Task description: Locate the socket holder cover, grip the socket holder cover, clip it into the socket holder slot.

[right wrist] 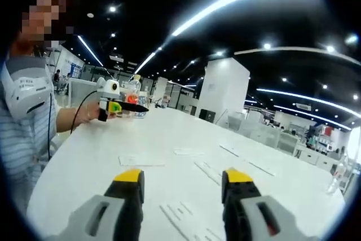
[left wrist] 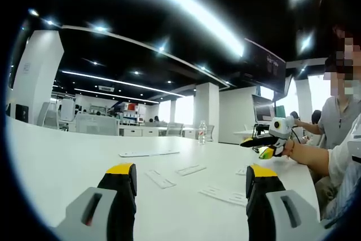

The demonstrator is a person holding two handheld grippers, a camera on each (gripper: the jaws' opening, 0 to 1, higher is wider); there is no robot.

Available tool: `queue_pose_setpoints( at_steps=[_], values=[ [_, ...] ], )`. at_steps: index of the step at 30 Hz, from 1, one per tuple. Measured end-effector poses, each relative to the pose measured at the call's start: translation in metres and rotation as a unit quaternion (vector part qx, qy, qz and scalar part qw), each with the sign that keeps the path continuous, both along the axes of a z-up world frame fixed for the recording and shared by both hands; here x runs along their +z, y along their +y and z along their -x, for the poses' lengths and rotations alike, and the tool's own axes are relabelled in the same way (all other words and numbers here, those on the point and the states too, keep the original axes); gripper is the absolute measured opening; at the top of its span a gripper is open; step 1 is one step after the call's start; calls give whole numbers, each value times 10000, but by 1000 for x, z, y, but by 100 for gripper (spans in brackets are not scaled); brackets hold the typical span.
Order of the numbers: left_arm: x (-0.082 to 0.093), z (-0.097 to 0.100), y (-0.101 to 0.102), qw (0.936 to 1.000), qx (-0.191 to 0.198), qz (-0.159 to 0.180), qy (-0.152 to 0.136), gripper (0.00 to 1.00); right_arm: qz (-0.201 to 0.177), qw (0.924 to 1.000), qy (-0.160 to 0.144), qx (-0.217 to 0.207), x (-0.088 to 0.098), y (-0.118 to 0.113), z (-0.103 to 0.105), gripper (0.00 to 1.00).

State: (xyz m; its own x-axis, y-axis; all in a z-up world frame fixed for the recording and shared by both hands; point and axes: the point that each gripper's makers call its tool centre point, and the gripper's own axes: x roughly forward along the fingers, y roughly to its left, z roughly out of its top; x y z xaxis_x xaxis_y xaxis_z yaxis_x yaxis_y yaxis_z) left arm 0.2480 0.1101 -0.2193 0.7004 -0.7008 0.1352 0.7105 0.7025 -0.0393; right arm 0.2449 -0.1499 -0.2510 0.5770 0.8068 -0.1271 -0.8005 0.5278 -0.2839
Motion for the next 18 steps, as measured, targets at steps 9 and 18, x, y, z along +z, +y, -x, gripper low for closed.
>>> queue_pose_setpoints(
  at_steps=[9,18],
  values=[
    [-3,-1,-1,10000,6,-50,51,79,81,10000,8,-13,5,-8,-4,59],
    [-3,0,-2,10000,2,-50,24,79,747,9968,153,245,4,-6,-3,58]
  ],
)
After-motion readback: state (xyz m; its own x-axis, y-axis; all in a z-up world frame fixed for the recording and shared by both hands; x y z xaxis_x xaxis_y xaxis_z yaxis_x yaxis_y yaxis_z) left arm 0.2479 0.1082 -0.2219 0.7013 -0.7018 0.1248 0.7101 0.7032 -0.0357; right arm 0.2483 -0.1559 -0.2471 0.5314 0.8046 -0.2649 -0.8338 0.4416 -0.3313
